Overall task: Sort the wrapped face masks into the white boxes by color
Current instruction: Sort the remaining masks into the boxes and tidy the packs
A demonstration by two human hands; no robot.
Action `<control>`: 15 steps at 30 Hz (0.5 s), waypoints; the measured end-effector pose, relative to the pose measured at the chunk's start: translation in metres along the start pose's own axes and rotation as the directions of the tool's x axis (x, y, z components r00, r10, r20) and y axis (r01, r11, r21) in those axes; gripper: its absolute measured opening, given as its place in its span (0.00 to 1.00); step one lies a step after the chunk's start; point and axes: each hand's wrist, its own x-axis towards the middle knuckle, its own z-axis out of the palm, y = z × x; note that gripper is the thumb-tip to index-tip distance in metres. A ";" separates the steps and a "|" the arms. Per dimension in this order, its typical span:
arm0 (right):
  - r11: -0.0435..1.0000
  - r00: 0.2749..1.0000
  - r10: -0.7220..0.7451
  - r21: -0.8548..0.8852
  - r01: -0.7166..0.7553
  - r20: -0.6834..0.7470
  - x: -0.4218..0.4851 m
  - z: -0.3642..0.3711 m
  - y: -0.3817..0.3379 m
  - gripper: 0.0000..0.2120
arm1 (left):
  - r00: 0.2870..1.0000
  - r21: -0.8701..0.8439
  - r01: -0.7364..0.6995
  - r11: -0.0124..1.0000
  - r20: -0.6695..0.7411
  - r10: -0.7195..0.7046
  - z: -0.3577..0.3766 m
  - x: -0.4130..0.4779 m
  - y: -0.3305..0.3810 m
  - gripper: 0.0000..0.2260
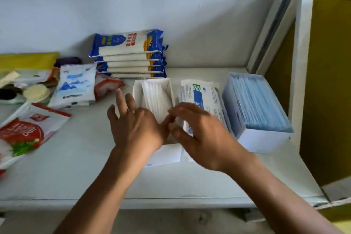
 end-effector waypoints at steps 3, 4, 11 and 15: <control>0.999 0.999 0.037 -0.004 -0.037 -0.013 0.002 0.015 0.000 0.09 | 0.999 0.030 0.029 0.999 0.043 -0.030 0.000 0.005 -0.003 0.41; 0.997 0.996 0.074 -0.020 -0.075 -0.042 0.003 0.018 -0.001 0.08 | 0.998 0.023 0.037 0.999 0.055 -0.038 0.000 0.007 -0.004 0.43; 0.986 0.985 0.160 -0.034 -0.162 -0.065 0.004 0.027 -0.001 0.11 | 0.998 -0.036 0.030 0.999 0.055 -0.028 0.000 0.014 -0.010 0.32; 0.990 0.990 0.130 0.059 -0.128 -0.047 0.007 0.029 -0.003 0.18 | 0.989 -0.055 -0.079 0.995 -0.125 0.072 -0.010 0.001 0.001 0.18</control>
